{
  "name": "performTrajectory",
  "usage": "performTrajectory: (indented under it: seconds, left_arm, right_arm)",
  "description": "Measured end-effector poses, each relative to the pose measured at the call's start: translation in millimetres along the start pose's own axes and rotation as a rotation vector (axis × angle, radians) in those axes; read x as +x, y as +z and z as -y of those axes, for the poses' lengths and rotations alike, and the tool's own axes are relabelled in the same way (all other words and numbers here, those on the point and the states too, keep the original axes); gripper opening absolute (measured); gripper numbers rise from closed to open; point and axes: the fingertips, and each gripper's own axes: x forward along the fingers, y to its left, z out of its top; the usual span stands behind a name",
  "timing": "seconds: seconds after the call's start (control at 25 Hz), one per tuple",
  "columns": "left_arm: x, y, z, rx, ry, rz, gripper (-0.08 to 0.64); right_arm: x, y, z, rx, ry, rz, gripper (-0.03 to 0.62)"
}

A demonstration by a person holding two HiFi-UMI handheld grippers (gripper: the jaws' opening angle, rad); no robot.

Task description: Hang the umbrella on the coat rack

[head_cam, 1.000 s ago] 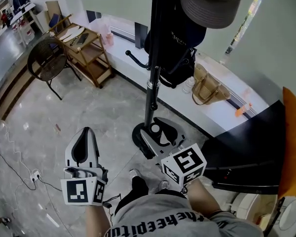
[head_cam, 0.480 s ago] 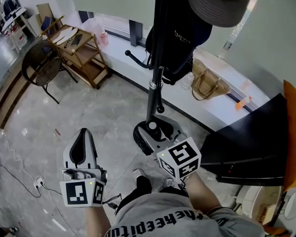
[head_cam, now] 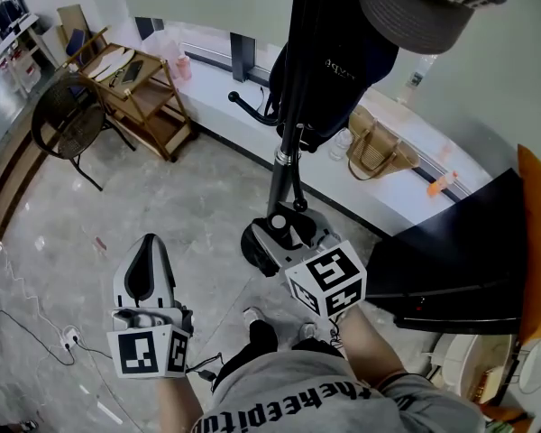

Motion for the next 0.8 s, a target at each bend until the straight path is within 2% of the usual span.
performTrajectory:
  seconds: [0.8]
  left_arm:
    - [23.4, -0.4, -5.1, -0.030, -0.012, 0.007, 0.015]
  right_arm:
    - [13.7, 14.5, 23.4, 0.002, -0.030, -0.024, 0.201]
